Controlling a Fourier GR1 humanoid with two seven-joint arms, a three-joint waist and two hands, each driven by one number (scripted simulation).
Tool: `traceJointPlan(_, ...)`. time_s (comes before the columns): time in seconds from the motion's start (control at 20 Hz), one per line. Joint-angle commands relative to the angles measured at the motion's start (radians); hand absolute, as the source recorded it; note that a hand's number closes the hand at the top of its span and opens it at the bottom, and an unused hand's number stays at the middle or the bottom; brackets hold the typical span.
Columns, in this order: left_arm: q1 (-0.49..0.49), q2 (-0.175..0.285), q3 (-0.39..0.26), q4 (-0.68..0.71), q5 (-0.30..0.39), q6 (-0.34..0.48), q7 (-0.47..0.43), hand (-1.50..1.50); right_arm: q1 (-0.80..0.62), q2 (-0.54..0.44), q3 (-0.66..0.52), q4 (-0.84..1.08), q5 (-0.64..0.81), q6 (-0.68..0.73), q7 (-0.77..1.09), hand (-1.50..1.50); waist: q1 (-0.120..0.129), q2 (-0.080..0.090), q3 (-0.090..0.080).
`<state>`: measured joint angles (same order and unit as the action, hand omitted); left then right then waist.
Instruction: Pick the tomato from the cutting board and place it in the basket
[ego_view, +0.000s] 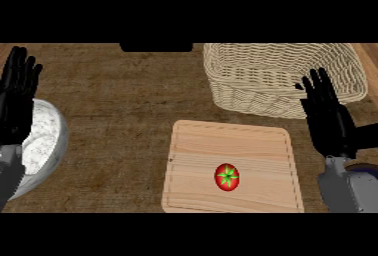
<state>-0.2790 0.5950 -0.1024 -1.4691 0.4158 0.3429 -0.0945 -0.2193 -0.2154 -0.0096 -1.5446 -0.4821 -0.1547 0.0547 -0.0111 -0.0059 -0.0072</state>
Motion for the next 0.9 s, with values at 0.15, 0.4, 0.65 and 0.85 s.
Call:
traceJointPlan(0.15, 0.004, 0.01, -0.054, 0.058, -0.002, -0.06, 0.152, 0.0, -0.108, -0.077, -0.046, 0.015, -0.026, 0.221, -0.166, 1.5, 0.02, 0.011, 0.01)
traceJointPlan(0.4, 0.057, -0.039, -0.122, 0.109, 0.004, -0.1, 0.162, 0.0, -0.172, -0.217, 0.252, -0.122, 0.353, 0.362, -0.295, -1.5, 0.044, 0.014, 0.002)
traceJointPlan(0.65, 0.03, -0.034, -0.116, 0.124, 0.017, -0.113, 0.226, 0.0, -0.107, 0.048, 0.518, -0.171, 0.71, -0.004, -0.299, -1.5, 0.013, 0.0, 0.006)
traceJointPlan(0.85, 0.063, -0.017, -0.086, 0.138, 0.028, -0.155, 0.206, 0.0, -0.174, 0.115, 0.615, -0.254, 0.861, -0.069, 0.071, -1.5, 0.005, -0.003, 0.004)
